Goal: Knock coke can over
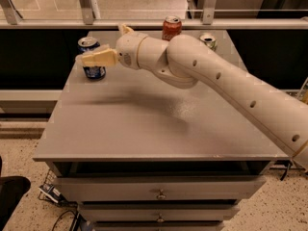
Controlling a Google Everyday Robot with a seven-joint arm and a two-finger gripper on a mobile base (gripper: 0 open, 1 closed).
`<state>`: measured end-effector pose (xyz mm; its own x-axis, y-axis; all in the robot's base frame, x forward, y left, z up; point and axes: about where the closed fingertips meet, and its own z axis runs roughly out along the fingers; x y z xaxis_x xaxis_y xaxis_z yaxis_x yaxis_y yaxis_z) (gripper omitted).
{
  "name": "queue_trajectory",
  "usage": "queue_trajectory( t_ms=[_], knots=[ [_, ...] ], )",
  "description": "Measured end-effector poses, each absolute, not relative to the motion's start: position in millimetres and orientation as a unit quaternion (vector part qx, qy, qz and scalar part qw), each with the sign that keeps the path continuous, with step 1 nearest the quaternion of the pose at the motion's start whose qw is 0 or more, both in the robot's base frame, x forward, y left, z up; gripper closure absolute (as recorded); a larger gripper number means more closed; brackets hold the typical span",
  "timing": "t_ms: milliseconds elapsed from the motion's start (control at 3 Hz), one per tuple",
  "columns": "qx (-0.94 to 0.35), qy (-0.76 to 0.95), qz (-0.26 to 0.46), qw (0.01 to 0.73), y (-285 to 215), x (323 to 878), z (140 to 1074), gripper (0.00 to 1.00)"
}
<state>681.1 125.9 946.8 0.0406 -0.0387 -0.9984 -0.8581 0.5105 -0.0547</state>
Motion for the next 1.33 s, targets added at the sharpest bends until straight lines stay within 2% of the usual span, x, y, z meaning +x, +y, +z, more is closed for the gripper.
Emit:
queue_trajectory(
  t_ms=[1000, 1333],
  knots=[
    [-0.359, 0.607, 0.313, 0.636, 152, 712, 918, 0.00],
    [-0.354, 0.613, 0.305, 0.637, 151, 717, 904, 0.07]
  ],
)
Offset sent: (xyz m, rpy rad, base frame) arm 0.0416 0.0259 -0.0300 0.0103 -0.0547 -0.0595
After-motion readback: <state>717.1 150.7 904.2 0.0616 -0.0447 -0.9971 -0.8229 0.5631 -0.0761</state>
